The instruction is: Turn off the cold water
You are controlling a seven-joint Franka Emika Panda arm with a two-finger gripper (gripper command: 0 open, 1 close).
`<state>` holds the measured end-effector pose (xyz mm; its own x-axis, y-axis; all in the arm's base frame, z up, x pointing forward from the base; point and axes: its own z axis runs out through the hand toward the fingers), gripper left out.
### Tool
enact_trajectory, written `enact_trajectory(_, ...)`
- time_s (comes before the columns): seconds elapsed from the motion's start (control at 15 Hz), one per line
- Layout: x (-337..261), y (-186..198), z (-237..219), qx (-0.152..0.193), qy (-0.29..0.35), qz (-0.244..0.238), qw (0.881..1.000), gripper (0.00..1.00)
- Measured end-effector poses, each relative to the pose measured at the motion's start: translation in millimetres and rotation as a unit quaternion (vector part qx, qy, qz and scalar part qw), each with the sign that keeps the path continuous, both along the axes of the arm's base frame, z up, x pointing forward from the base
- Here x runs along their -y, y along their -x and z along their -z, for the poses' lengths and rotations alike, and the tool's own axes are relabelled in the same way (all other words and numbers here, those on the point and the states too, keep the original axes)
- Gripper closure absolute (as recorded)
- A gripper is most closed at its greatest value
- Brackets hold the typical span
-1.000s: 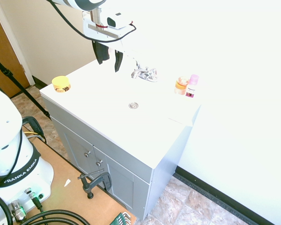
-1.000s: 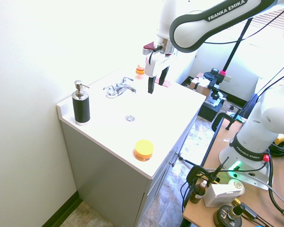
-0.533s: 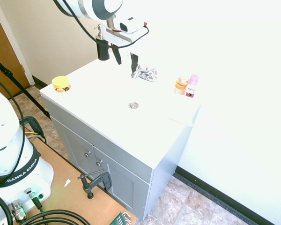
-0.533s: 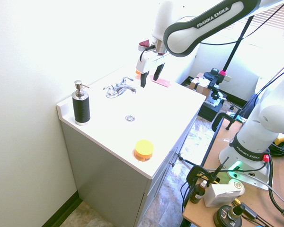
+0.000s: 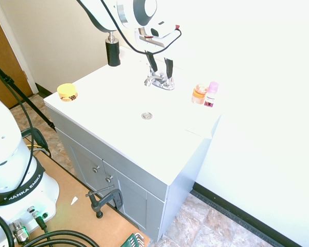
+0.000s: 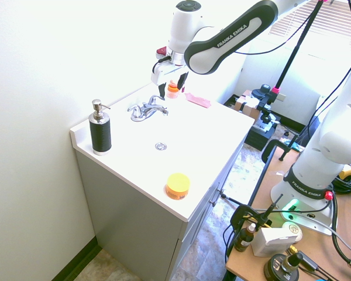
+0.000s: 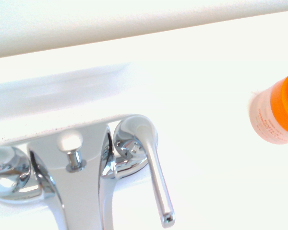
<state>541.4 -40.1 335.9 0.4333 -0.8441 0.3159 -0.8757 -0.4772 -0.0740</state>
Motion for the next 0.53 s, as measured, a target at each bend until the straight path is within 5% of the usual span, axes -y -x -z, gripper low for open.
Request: enact_trajectory(0.53, 13.5, -11.2, 25.1, -0.015, 0.02, 0.01, 1.0, 0.0)
